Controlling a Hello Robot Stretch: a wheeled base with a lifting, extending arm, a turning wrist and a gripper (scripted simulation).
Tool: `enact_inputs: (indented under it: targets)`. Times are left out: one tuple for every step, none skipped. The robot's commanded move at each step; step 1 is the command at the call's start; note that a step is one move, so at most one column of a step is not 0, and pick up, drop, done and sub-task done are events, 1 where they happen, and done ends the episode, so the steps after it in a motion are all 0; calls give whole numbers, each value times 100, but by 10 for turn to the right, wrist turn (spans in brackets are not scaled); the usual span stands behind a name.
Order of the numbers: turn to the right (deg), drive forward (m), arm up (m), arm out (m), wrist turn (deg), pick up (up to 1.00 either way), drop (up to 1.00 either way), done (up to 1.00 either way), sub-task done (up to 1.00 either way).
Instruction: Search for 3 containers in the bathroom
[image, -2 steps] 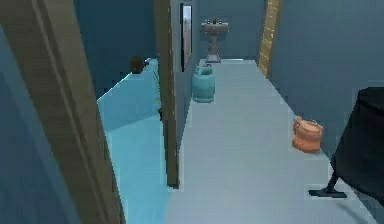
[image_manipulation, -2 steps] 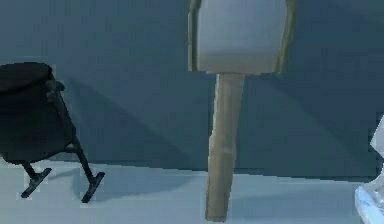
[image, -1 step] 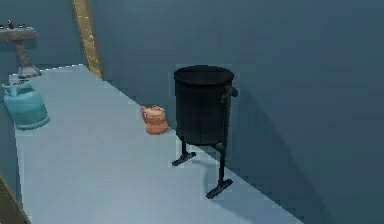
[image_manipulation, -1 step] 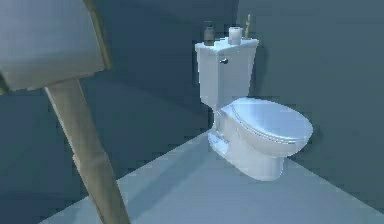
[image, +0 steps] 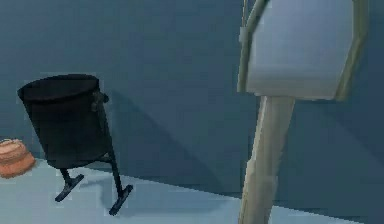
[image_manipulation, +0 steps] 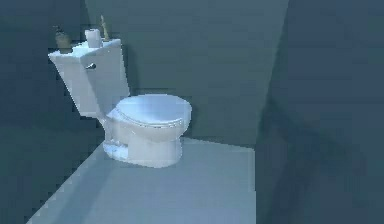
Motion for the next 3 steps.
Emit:
enact_inputs:
  targets:
    - [0,15,0,0,0,0,0,0,0]
    - [-150,0,0,0,0,0,0,0,0]
    - [0,20,0,0,0,0,0,0,0]
